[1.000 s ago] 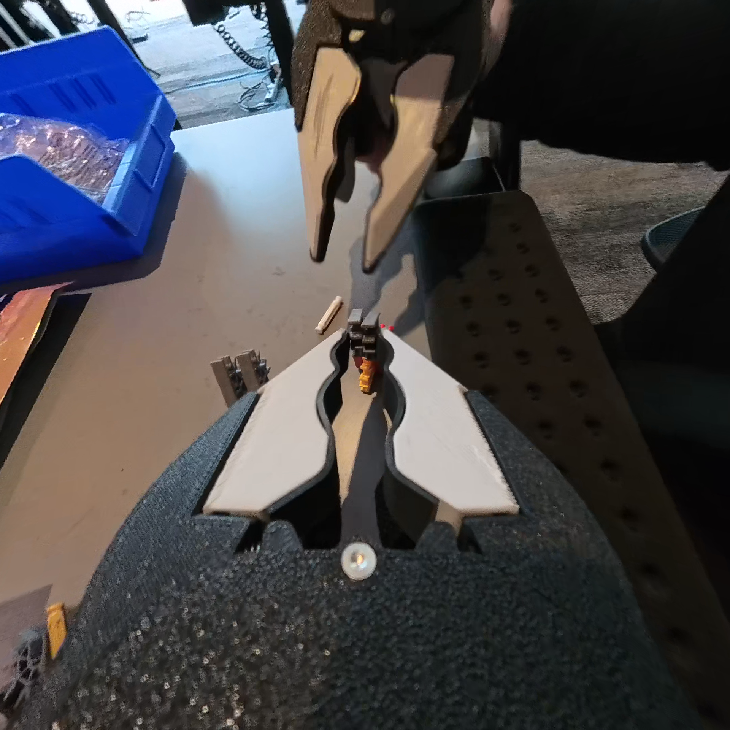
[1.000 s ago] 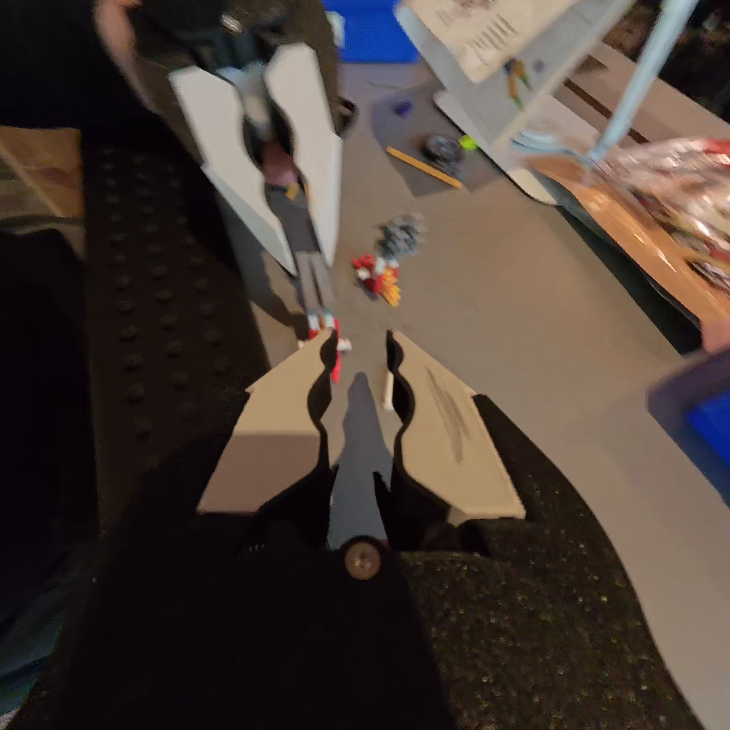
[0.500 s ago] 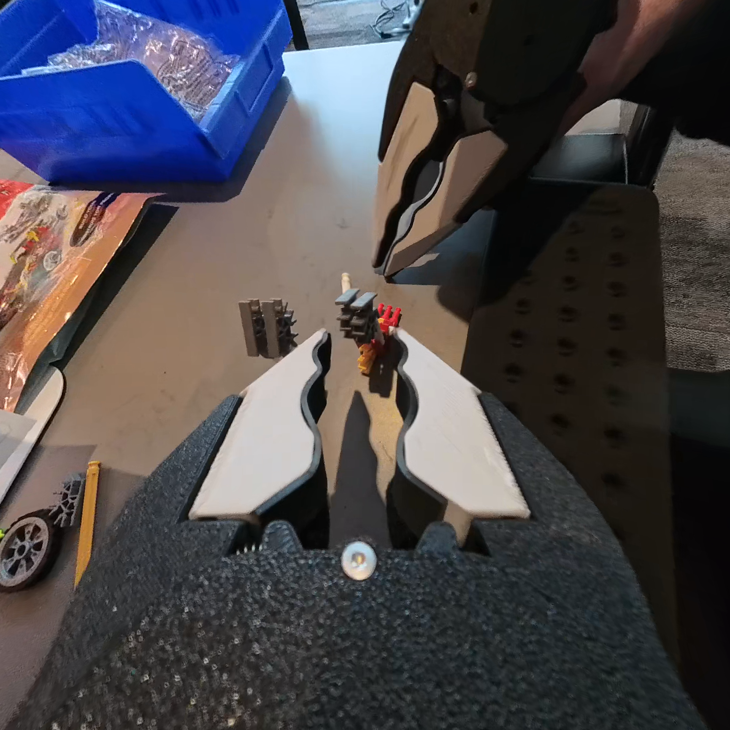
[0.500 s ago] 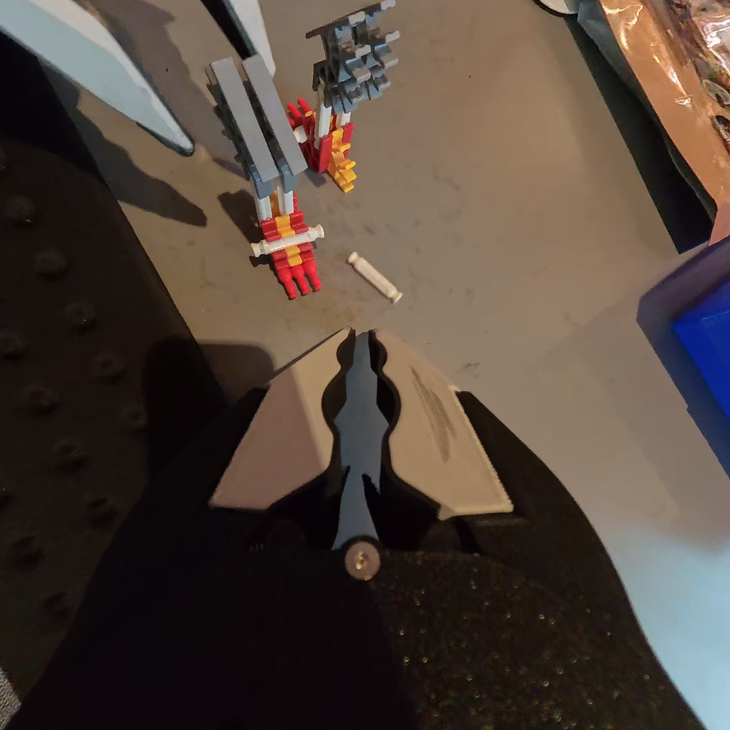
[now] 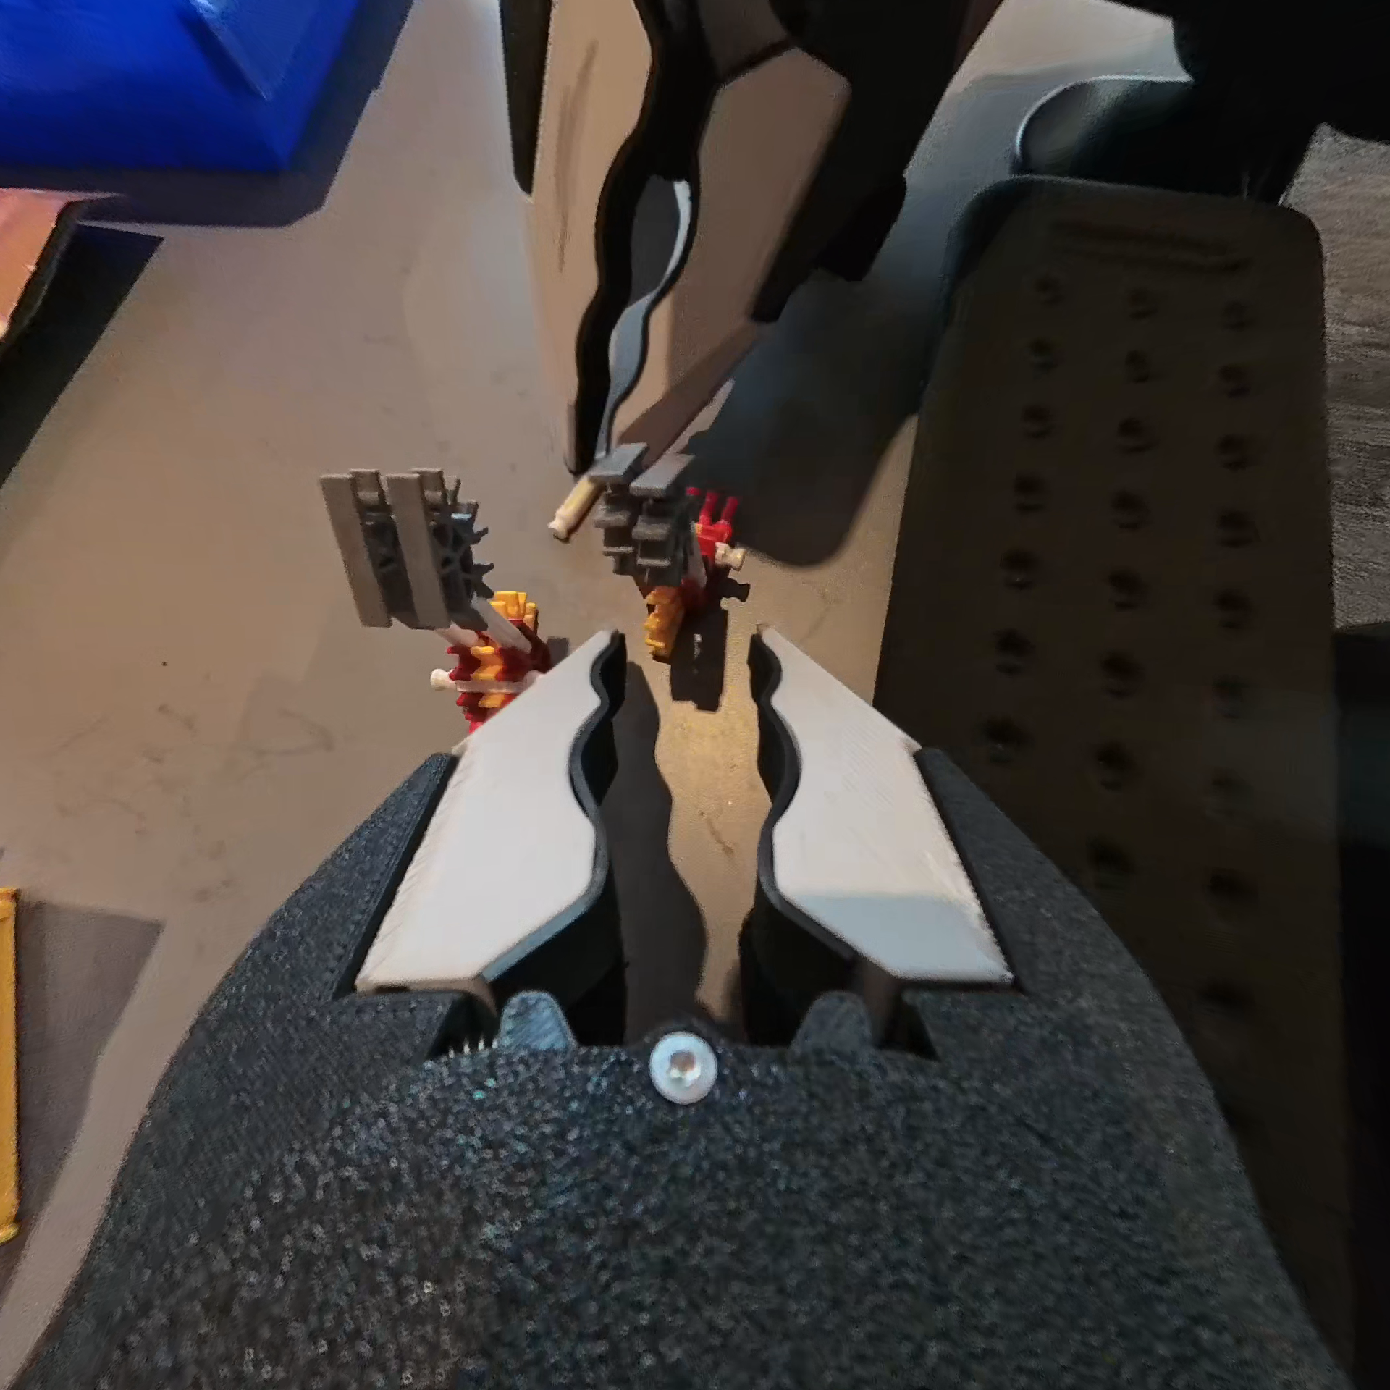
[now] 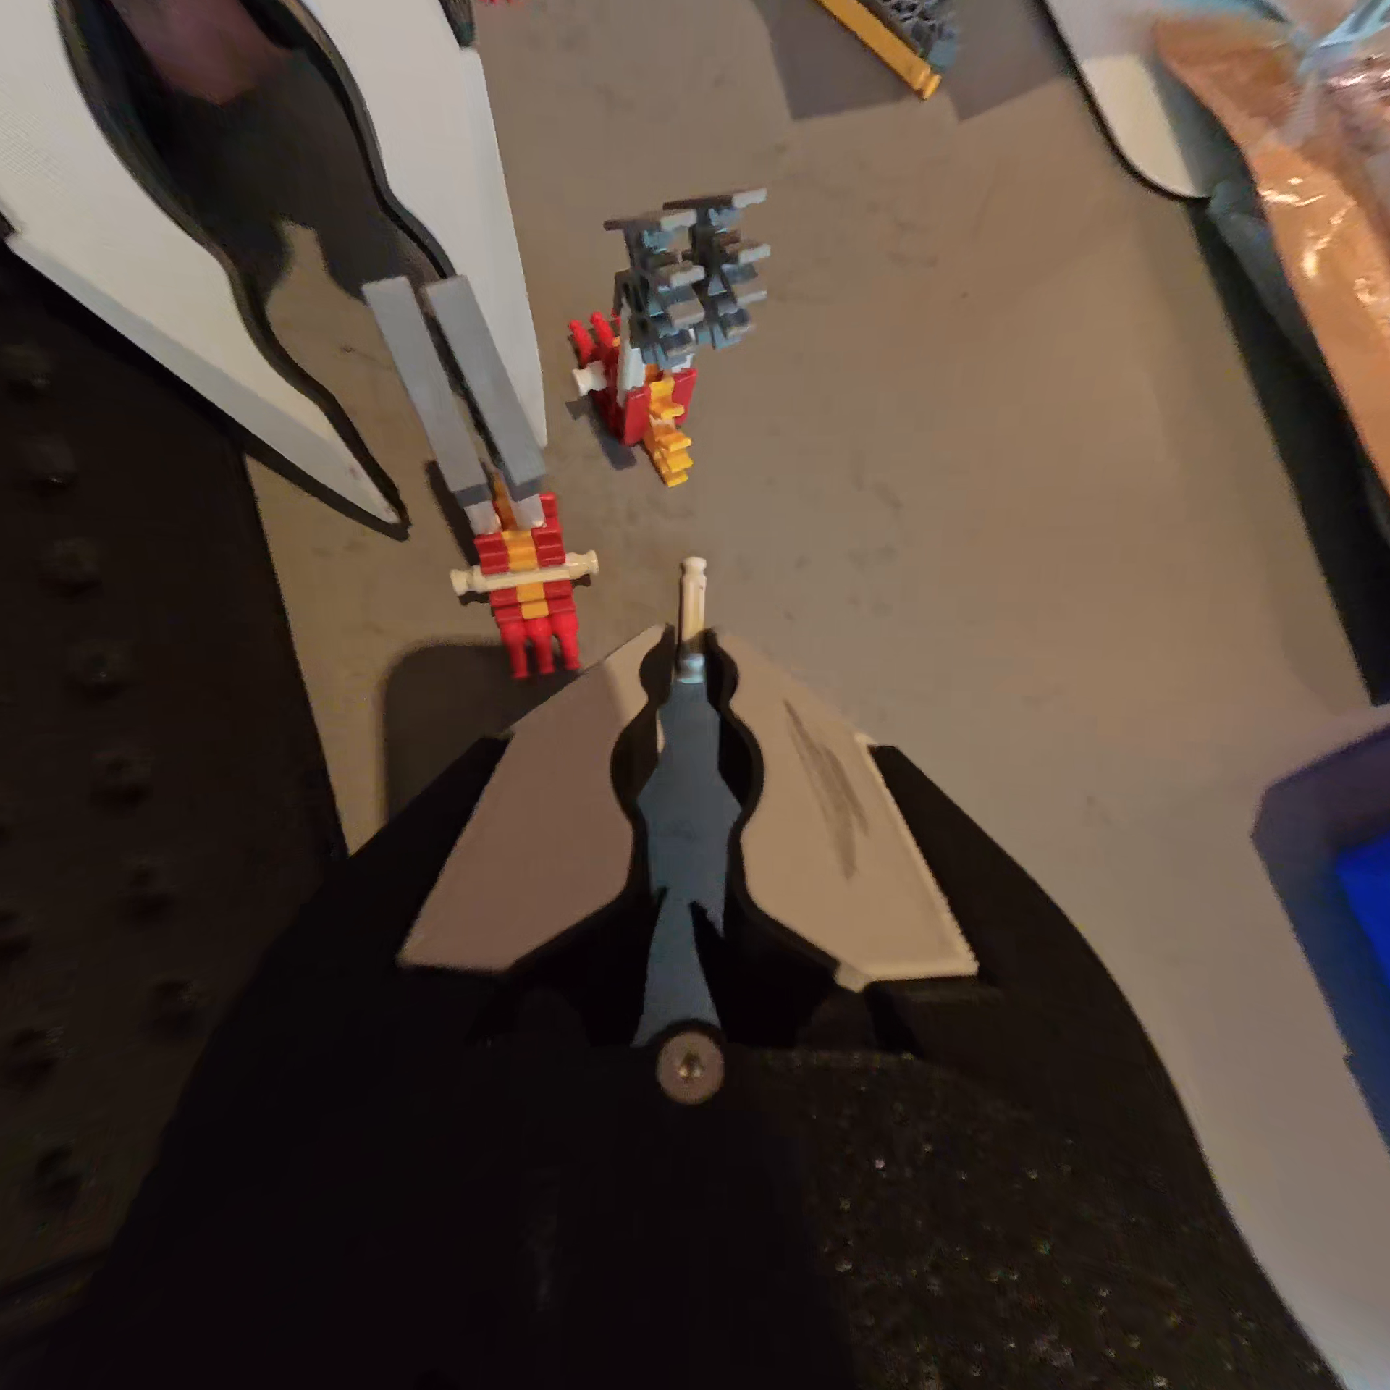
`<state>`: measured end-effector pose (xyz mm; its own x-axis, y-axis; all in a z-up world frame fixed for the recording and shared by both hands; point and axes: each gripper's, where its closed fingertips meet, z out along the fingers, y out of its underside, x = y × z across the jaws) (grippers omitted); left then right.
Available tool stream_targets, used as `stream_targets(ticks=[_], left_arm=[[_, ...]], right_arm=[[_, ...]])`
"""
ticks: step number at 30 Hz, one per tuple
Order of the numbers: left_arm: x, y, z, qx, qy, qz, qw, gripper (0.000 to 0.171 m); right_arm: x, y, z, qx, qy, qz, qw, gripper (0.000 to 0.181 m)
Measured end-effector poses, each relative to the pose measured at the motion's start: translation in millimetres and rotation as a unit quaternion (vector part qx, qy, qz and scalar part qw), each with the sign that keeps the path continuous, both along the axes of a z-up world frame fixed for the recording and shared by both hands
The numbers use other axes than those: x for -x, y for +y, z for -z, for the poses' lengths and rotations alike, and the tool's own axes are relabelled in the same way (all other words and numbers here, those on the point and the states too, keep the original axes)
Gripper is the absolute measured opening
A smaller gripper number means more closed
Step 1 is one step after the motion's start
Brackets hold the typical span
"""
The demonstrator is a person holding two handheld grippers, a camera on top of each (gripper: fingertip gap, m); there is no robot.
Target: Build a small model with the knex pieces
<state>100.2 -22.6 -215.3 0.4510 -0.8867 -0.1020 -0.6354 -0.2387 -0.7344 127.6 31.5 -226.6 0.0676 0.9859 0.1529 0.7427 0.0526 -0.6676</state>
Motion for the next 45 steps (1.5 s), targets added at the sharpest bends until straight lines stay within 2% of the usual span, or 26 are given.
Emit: stream_targets(ticks=[6,12,16,22,29,37,40,45], left_arm=[[-4.8,-5.7,6.5,0.004,0.022,0.021,1.0,0.03],[-13.9,-21.5,-1.0,-0.001,0.0,0.088,0.996,0.022],[-2.8,-7.1,-3.0,-0.004,0.003,0.055,0.998,0.025],[-12.9,-11.9,11.0,0.024,0.024,0.071,0.997,0.02],[-21.8,-14.4,11.5,0.032,0.025,0.069,0.997,0.008],[-28.9,-18.4,11.3,0.02,0.027,0.087,0.996,0.009],[-28.6,-20.0,10.5,0.022,0.022,0.093,0.995,0.017],[-29.9,-22.1,10.6,0.018,0.025,0.103,0.994,0.015]], right_arm=[[-3.1,-2.0,0.1,0.009,0.009,0.028,1.0,0.005],[-13.3,-8.9,-3.4,0.013,0.016,0.041,0.999,0.004],[-20.9,-12.7,-10.3,0.011,0.023,0.052,0.998,0.005],[-25.7,-25.6,-12.4,0.015,0.02,0.058,0.998,0.004],[-25.8,-43.9,-10.9,0.033,0.017,0.066,0.997,0.004],[-13.3,-33.1,-4.7,0.021,0.014,0.077,0.997,0.004],[-12.2,-30.5,-4.3,0.021,0.014,0.077,0.997,0.004],[-9.1,-25.8,-3.1,0.028,0.015,0.072,0.997,0.004]])
